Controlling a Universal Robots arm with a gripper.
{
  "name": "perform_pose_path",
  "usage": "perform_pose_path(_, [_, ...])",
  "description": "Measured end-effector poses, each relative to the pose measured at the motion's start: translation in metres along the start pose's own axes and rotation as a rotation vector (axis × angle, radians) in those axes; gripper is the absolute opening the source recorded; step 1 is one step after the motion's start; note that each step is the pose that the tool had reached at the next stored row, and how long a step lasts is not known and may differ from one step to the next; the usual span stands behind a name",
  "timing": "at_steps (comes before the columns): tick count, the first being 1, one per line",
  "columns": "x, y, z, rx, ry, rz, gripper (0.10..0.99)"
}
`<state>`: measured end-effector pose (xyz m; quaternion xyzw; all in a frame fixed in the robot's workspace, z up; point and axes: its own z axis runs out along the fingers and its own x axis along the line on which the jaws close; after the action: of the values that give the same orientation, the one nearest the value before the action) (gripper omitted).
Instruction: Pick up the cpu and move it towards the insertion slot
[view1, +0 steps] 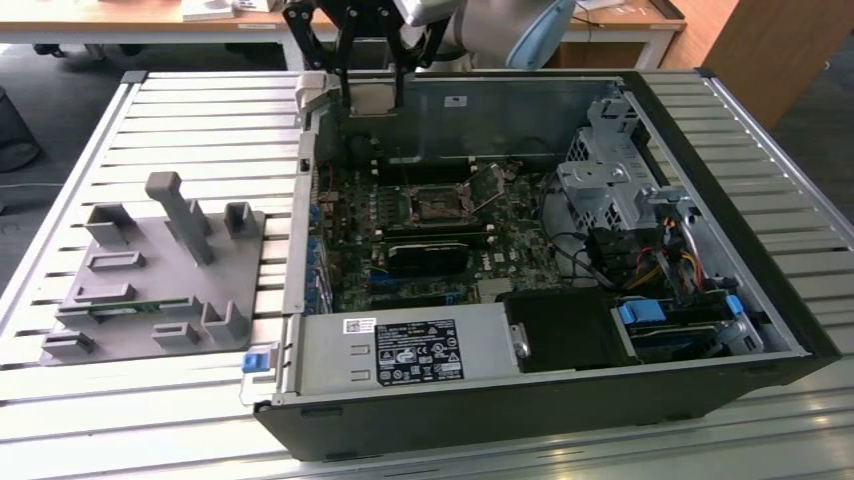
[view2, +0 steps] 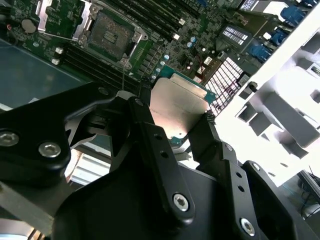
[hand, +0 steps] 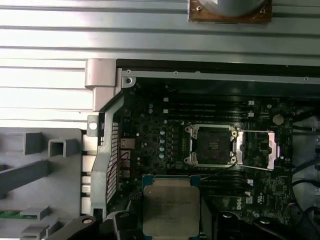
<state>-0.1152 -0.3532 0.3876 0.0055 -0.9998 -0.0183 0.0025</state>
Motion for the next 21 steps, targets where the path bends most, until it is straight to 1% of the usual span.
perform_pose_path(9, [-0.0085, 0.0094, 0.0003, 0.0, 0.0, 0.0, 0.545])
perform_pose_path(13, [-0.0135, 0.0136, 0.0004, 0.0, 0.0001, 0.0, 0.545])
perform_pose_path(18, [-0.0204, 0.0209, 0.0009, 0.0, 0.0, 0.0, 0.545])
perform_pose_path(21, [-0.0237, 0.0266, 0.0012, 0.0, 0.0001, 0.0, 0.545])
